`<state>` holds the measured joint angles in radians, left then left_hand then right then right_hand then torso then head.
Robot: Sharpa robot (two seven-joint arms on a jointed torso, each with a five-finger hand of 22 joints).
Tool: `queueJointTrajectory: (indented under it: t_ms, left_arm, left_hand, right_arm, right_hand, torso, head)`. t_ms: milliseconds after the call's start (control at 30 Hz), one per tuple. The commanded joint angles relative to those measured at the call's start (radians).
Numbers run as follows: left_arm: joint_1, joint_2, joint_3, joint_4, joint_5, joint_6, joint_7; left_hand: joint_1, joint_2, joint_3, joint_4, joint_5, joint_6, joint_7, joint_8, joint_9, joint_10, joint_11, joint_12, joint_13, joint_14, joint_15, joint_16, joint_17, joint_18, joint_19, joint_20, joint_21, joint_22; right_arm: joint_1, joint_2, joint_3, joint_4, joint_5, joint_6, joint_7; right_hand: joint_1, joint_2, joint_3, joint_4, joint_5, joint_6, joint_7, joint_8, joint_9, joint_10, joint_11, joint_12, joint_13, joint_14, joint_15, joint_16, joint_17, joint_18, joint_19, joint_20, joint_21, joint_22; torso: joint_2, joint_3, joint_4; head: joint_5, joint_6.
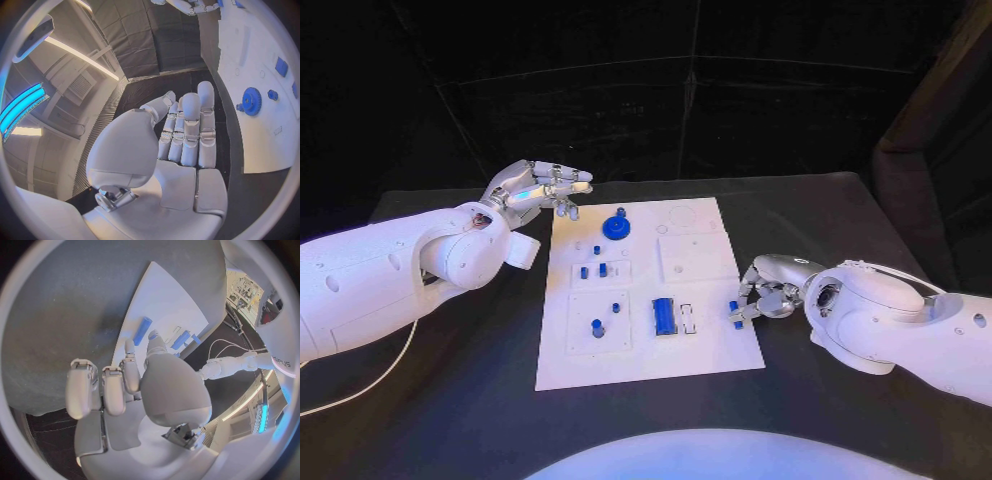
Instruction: Assemble the parts on the task board
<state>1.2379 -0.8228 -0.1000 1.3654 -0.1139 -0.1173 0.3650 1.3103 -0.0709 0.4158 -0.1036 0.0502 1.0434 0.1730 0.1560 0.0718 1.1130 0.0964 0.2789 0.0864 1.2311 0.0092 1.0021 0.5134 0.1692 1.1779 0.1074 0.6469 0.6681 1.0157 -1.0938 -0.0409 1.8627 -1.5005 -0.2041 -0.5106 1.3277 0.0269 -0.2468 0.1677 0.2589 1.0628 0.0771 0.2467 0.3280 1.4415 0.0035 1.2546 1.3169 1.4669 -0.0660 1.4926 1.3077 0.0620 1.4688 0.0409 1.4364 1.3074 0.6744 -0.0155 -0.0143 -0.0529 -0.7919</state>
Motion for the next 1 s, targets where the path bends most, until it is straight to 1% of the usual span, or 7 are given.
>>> queueJointTrajectory:
  t_ms: [33,300,467,667,733,933,1000]
  left_arm:
    - [0.001,0.000,0.001,0.001,0.004,0.009,0.010]
    - [0.001,-0.003,0.001,0.002,0.004,0.010,0.009]
    - [0.001,-0.005,0.001,0.002,0.004,0.010,0.009]
    - [0.001,-0.008,0.001,0.003,0.004,0.010,0.009]
    - [0.001,-0.009,0.001,0.004,0.004,0.010,0.009]
    - [0.001,-0.010,0.001,0.004,0.004,0.010,0.009]
    - [0.001,-0.011,0.001,0.004,0.004,0.010,0.009]
  left_hand:
    - [0.000,0.010,-0.005,0.000,-0.001,-0.008,-0.002,0.005,-0.001,-0.005,-0.001,0.003,0.002,-0.007,0.002,0.000,-0.001,0.013,-0.001,0.003,-0.006,-0.002]
    - [0.000,0.010,-0.005,0.000,-0.001,-0.008,-0.002,0.005,-0.001,-0.005,-0.001,0.003,0.002,-0.007,0.002,0.000,-0.001,0.013,-0.001,0.003,-0.006,-0.002]
    - [0.000,0.011,-0.006,-0.001,-0.001,-0.008,-0.003,0.006,-0.001,-0.005,-0.002,0.005,0.002,-0.007,0.001,0.001,-0.002,0.013,-0.001,0.003,-0.007,-0.002]
    - [0.000,0.011,-0.006,-0.001,-0.001,-0.008,-0.003,0.006,-0.001,-0.005,-0.002,0.005,0.002,-0.007,0.001,0.001,-0.002,0.013,-0.001,0.003,-0.007,-0.002]
    - [0.000,0.011,-0.006,-0.001,-0.001,-0.008,-0.003,0.006,-0.001,-0.005,-0.002,0.005,0.002,-0.007,0.001,0.001,-0.002,0.013,-0.001,0.003,-0.007,-0.002]
    - [0.000,0.011,-0.006,-0.001,-0.001,-0.008,-0.003,0.006,-0.001,-0.005,-0.002,0.005,0.002,-0.007,0.001,0.001,-0.002,0.013,-0.001,0.003,-0.007,-0.002]
    - [0.000,0.011,-0.006,-0.001,-0.001,-0.008,-0.003,0.006,-0.001,-0.005,-0.002,0.005,0.002,-0.007,0.001,0.001,-0.002,0.013,-0.001,0.003,-0.007,-0.002]
  right_arm:
    - [0.000,0.009,0.000,-0.004,-0.043,0.030,-0.012]
    - [0.000,0.034,0.000,-0.017,-0.111,0.122,-0.045]
    - [-0.001,0.048,0.000,-0.022,-0.160,0.138,-0.060]
    - [-0.005,0.060,0.000,-0.023,-0.183,0.141,-0.071]
    - [-0.006,0.061,0.000,-0.023,-0.178,0.133,-0.073]
    - [-0.007,0.053,0.000,-0.010,-0.077,0.056,-0.067]
    - [-0.008,0.048,0.000,-0.003,-0.032,0.027,-0.062]
  right_hand:
    - [0.035,0.013,0.004,-0.013,0.003,0.002,-0.001,-0.006,0.001,0.000,-0.007,-0.008,0.031,0.072,-0.007,-0.003,0.101,-0.012,0.017,-0.007,-0.003,0.038]
    - [0.078,0.016,0.016,-0.049,-0.028,-0.001,0.002,-0.021,0.000,-0.004,-0.005,-0.015,0.029,0.072,-0.006,-0.003,0.103,-0.013,0.016,-0.007,-0.003,0.039]
    - [0.097,0.021,0.026,-0.067,-0.045,0.002,0.003,-0.027,-0.001,-0.005,-0.005,-0.017,0.029,0.073,-0.005,-0.002,0.106,-0.013,0.017,-0.006,-0.003,0.041]
    - [0.112,0.040,0.045,-0.079,-0.058,0.008,0.002,-0.036,-0.004,-0.005,-0.006,-0.018,0.029,0.073,-0.006,-0.001,0.108,-0.014,0.018,-0.007,-0.001,0.044]
    - [0.101,0.047,0.050,-0.072,-0.037,0.008,0.002,-0.041,-0.006,-0.004,-0.005,-0.017,0.030,0.073,-0.005,-0.001,0.109,-0.014,0.019,-0.006,0.000,0.045]
    - [0.082,0.051,0.081,-0.052,0.158,0.015,0.001,-0.072,-0.021,-0.003,-0.008,-0.016,0.034,0.075,-0.007,0.001,0.114,-0.014,0.021,-0.009,0.002,0.050]
    - [0.088,0.052,0.096,-0.052,0.191,0.017,0.000,-0.078,-0.024,-0.003,-0.009,-0.017,0.035,0.075,-0.008,0.002,0.116,-0.015,0.021,-0.009,0.003,0.051]
  torso:
    - [0.000,-0.0006,0.0012]
    - [0.000,-0.0014,-0.0005]
    - [-0.001,-0.0007,0.0007]
    - [-0.001,-0.0013,0.0018]
    - [-0.001,-0.0010,0.0007]
    - [-0.001,0.0003,0.0002]
    - [-0.001,-0.0002,0.0004]
  head:
    - [0.001,-0.002]
    - [0.004,-0.006]
    - [0.004,-0.008]
    - [0.005,-0.007]
    - [0.007,-0.007]
    - [0.010,-0.006]
    - [0.012,-0.005]
